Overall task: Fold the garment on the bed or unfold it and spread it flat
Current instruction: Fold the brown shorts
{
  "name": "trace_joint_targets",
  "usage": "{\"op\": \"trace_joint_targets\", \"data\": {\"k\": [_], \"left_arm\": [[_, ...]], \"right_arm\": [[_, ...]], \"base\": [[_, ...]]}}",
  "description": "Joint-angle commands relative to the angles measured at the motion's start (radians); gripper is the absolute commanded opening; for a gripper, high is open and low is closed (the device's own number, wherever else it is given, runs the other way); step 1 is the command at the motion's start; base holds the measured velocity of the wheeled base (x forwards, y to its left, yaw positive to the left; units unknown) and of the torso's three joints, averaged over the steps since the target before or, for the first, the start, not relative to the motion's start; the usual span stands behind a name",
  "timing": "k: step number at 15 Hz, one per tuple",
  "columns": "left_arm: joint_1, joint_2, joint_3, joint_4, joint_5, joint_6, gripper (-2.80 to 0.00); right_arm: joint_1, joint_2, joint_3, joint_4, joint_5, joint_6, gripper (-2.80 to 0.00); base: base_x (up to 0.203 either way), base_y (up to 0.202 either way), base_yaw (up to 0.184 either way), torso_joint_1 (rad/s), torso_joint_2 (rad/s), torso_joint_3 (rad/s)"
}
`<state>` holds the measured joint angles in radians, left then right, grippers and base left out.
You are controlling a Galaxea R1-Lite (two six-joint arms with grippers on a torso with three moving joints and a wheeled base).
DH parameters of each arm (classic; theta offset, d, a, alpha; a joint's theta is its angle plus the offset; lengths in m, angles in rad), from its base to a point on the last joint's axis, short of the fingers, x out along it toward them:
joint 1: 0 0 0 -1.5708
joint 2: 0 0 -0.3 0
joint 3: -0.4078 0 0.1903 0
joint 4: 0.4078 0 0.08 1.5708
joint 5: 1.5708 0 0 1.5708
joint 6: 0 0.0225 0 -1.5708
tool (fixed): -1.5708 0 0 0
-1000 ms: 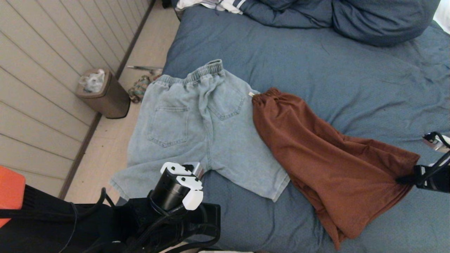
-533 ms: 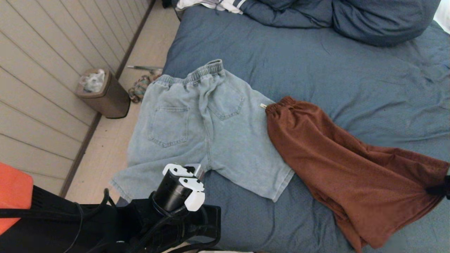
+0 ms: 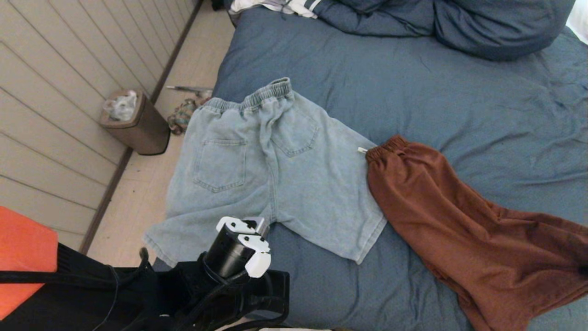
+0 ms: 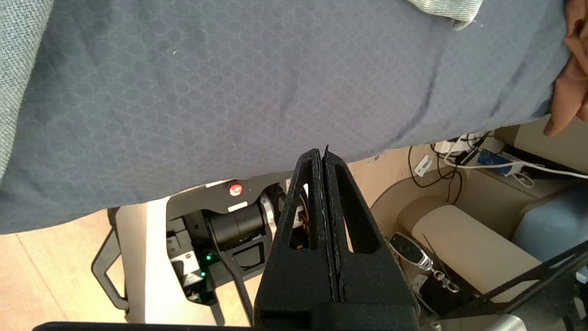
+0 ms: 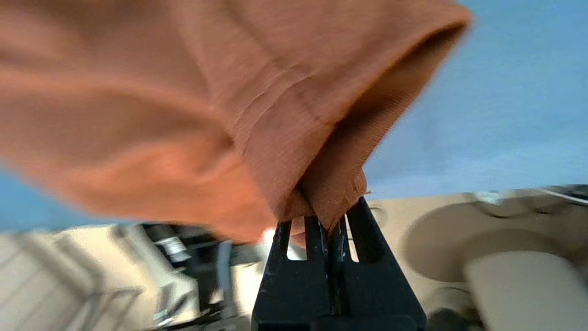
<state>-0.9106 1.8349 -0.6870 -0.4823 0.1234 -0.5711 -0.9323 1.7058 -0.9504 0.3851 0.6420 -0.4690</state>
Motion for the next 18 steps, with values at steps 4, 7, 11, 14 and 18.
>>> {"op": "trace_joint_targets", "data": {"k": [4, 7, 11, 14, 18], "left_arm": [[0.0, 0.029, 0.014, -0.07, 0.005, 0.0, -2.8], [0.001, 0.027, 0.034, -0.103, 0.004, 0.008, -2.8], [0.001, 0.02, 0.041, -0.121, 0.004, 0.008, -2.8], [0.001, 0.015, 0.046, -0.133, 0.004, 0.011, -2.8], [0.001, 0.017, 0.047, -0.136, 0.004, 0.011, -2.8]], "right_arm": [[0.293, -0.099, -0.215, 0.201, 0.049, 0.138, -2.8], [0.513, -0.093, -0.451, 0.27, 0.062, 0.368, -2.8], [0.736, 0.032, -0.728, 0.289, 0.061, 0.567, -2.8], [0.847, 0.135, -0.86, 0.292, 0.056, 0.657, -2.8], [0.925, 0.257, -0.956, 0.292, -0.015, 0.676, -2.8]], "base": [[0.0, 0.0, 0.0, 0.0, 0.0, 0.0], [0.0, 0.0, 0.0, 0.0, 0.0, 0.0], [0.0, 0.0, 0.0, 0.0, 0.0, 0.0], [0.0, 0.0, 0.0, 0.0, 0.0, 0.0], [0.0, 0.0, 0.0, 0.0, 0.0, 0.0]]}}
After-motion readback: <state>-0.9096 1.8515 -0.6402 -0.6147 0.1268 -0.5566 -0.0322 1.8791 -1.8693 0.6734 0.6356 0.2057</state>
